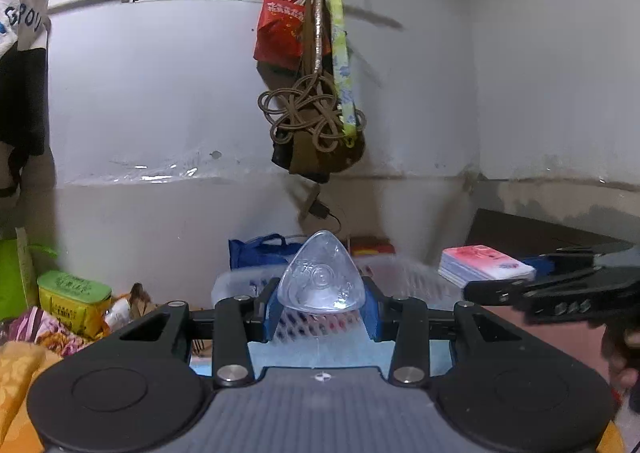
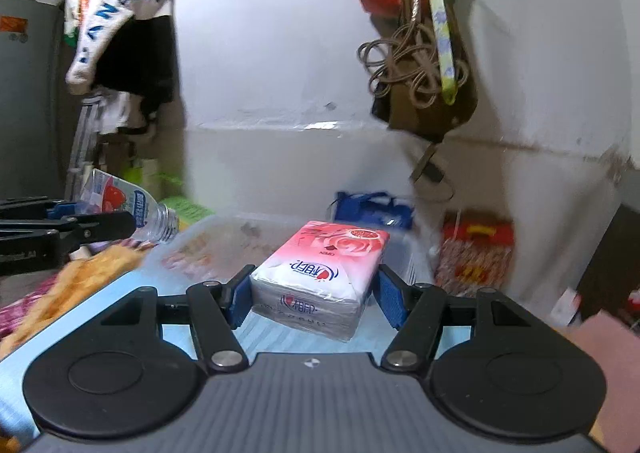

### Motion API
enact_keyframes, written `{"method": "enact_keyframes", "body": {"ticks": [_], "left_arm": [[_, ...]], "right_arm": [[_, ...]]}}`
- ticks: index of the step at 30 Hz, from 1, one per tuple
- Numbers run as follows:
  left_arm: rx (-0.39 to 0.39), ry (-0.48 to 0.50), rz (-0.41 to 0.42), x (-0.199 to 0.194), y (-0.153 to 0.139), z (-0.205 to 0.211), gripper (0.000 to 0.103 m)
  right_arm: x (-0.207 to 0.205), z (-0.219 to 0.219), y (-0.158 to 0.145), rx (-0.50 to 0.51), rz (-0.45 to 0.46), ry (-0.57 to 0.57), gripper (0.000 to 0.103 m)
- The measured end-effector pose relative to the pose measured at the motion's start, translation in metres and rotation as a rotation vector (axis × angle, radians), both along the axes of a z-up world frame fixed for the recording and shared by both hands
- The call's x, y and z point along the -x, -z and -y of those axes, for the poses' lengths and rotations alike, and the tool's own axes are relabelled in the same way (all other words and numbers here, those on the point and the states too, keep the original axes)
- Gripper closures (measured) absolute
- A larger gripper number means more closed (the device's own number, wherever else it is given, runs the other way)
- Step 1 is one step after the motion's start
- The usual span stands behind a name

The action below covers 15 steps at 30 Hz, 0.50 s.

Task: Organize objects
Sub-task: 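Lower the clear piece and tissue pack into the basket and open both grippers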

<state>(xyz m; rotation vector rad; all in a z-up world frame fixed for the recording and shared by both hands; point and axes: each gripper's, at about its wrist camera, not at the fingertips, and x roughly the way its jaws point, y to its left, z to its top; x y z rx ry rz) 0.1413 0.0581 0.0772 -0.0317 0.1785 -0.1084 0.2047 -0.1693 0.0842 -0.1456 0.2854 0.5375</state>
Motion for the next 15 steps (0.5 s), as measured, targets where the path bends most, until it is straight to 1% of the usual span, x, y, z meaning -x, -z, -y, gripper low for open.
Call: {"method": "enact_keyframes", "body": {"ticks": [2,3,6,8,10,11,12,13,14,15], "left_arm": [[0.024,-0.010,-0.017,-0.029,-0.004,0.000,0.058],[0.024,-0.026,-0.032,-0.041,-0.004,0.002,0.058],[0.054,-0.051,-0.090,-0.074,0.004,0.002,0.058],[0.056,-0.051,-0.121,-0.088,0.007,0.004,0.058],[0.040,-0.055,-0.130,-0.096,0.010,0.006,0.058],[0.034,-0.045,-0.152,-0.101,0.013,0.008,0.058],[0.039,-0.031,-0.166,-0.105,0.015,0.008,0.058],[0.038,-0.034,-0.164,-0.105,0.016,0.009,0.057],[0.021,-0.053,-0.150,-0.104,0.018,0.012,0.043],[-0.005,-0.081,-0.138,-0.102,0.018,0.015,0.025]], "right_arm": [[-0.023,-0.007,0.003,0.011,-0.015,0.023,0.037],[-0.033,-0.010,0.004,0.018,-0.027,0.032,0.038],[-0.057,-0.012,0.012,0.013,-0.067,0.057,0.038],[-0.064,-0.010,0.017,0.003,-0.080,0.060,0.038],[-0.069,-0.009,0.021,0.006,-0.087,0.059,0.037],[-0.073,-0.009,0.023,0.010,-0.105,0.039,0.036],[-0.075,-0.010,0.024,0.013,-0.122,0.020,0.032],[-0.075,-0.010,0.026,0.011,-0.132,0.006,0.025],[-0.074,-0.010,0.026,0.004,-0.130,0.006,0.006],[-0.070,-0.008,0.026,-0.011,-0.114,0.019,0.000]]}}
